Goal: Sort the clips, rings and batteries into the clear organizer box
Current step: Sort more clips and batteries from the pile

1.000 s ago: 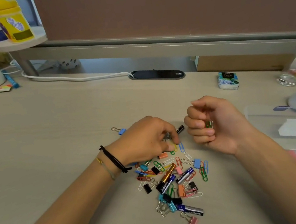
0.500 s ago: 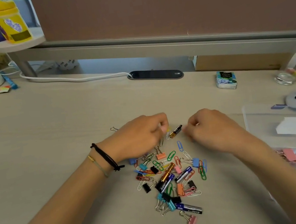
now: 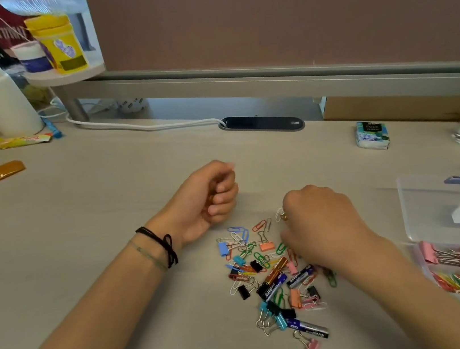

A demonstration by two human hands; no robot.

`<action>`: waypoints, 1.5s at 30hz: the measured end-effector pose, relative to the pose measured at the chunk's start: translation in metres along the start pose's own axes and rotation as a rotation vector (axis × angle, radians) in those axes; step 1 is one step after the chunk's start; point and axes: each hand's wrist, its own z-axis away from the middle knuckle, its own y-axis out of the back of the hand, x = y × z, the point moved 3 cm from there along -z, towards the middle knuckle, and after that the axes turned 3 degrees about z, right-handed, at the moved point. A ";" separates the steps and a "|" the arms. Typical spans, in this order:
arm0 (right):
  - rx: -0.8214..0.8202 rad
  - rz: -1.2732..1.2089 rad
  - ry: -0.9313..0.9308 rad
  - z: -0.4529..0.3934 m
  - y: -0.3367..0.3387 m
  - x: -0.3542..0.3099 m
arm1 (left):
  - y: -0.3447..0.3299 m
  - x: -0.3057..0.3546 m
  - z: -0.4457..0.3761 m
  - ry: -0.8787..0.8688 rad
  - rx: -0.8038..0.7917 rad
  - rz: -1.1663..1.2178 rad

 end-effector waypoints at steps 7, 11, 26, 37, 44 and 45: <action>-0.285 -1.303 -0.030 -0.010 -0.001 0.025 | 0.010 -0.012 0.032 -0.208 0.099 -1.094; -0.535 -1.918 0.047 -0.010 -0.002 0.016 | 0.007 -0.016 0.030 -0.232 0.089 -1.224; -0.183 -1.109 0.003 -0.016 -0.014 0.012 | 0.006 -0.013 0.032 -0.219 -0.014 -1.109; 0.035 0.100 0.315 -0.035 0.006 -0.023 | 0.030 -0.001 0.040 -0.302 0.130 -1.126; 0.071 0.334 0.443 -0.034 0.007 -0.034 | 0.030 -0.003 0.038 -0.312 0.105 -1.243; 0.069 0.345 0.447 -0.034 0.006 -0.035 | 0.029 -0.003 0.038 -0.312 0.106 -1.258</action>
